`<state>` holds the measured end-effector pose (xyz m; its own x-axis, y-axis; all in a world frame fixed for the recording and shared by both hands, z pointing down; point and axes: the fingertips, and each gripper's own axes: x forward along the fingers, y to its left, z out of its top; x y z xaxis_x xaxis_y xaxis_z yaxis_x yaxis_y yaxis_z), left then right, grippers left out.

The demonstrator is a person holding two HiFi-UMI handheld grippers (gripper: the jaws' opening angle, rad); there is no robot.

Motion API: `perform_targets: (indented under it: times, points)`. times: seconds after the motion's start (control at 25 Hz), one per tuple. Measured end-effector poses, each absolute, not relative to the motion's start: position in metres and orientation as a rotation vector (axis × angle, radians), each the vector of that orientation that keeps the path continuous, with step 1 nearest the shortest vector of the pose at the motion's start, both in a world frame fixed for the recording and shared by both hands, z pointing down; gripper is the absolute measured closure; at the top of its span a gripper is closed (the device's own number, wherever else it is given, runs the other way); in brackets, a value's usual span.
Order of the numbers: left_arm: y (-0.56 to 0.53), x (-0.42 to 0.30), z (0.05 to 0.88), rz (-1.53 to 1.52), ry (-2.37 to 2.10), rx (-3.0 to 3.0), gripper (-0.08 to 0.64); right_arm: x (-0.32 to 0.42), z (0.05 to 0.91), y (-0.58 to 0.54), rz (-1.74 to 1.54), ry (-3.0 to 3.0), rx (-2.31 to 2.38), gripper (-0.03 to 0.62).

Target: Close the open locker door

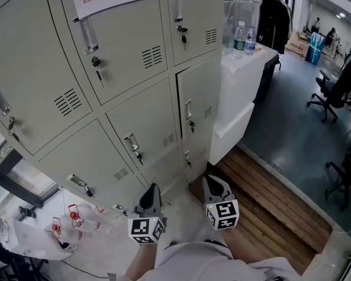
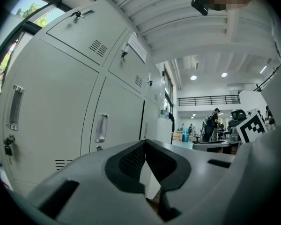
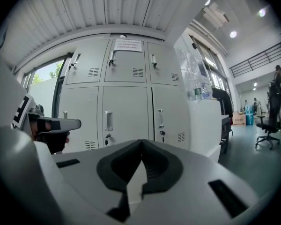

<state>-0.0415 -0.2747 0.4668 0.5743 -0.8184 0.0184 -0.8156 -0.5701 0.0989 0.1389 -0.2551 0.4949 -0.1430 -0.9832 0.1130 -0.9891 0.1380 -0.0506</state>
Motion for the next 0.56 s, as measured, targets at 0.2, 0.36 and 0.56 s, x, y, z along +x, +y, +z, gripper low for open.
perform_targets:
  times: [0.2, 0.36, 0.56]
  points:
    - [-0.270, -0.035, 0.466, -0.039, -1.397, 2.708, 0.552, 0.149, 0.499, -0.243, 0.180, -2.305, 2.054, 0.580]
    - [-0.268, -0.038, 0.464, -0.050, -1.436, 2.705, 0.552, 0.153, 0.499, -0.238, 0.175, -2.300, 2.056, 0.580]
    - [-0.266, -0.037, 0.463, -0.047, -1.435, 2.706, 0.552, 0.153, 0.497, -0.235, 0.172, -2.299, 2.067, 0.580]
